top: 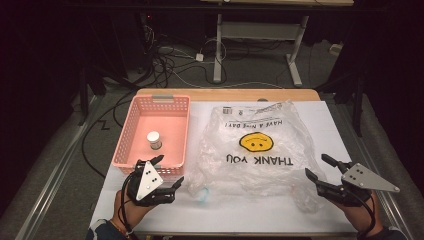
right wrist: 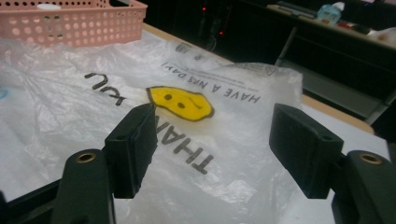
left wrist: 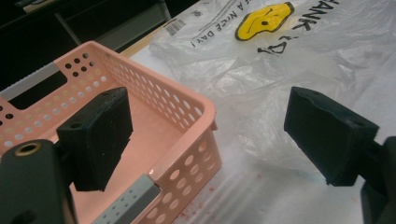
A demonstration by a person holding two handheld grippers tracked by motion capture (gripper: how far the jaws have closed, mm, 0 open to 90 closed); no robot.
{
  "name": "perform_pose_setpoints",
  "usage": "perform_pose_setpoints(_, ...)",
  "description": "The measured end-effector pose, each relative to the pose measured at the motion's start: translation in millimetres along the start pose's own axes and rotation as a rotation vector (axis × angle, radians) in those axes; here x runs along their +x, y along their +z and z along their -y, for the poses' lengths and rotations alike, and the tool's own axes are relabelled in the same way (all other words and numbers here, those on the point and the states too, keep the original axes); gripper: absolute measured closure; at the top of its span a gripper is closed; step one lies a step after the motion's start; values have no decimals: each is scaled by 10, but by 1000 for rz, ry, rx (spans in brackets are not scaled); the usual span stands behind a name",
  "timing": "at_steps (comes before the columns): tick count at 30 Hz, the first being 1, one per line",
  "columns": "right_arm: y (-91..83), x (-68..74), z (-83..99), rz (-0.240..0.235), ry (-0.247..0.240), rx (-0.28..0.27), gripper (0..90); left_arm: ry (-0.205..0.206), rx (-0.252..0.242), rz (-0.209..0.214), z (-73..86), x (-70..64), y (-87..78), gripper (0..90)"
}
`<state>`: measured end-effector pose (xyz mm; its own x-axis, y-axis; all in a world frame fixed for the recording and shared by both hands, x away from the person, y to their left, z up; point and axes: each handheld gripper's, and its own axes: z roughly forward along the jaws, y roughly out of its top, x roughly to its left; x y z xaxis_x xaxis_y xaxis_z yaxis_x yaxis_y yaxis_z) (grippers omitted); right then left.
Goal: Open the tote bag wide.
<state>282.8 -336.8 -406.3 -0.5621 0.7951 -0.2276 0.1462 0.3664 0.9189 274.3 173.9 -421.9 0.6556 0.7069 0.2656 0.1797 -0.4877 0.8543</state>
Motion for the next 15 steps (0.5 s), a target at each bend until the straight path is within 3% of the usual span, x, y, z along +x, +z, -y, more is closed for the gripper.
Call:
perform_pose_setpoints(3,28,26,17,-17,-25,17,347,5,3,1,4,0,11,146)
perform_pose_setpoints(8,22,17,20,-26,-24,19,360,8,20,19,21,-43,46,146)
perform_pose_setpoints(15,59,-166,61,30,16,41,367,15,26,46,1,-102,107,146)
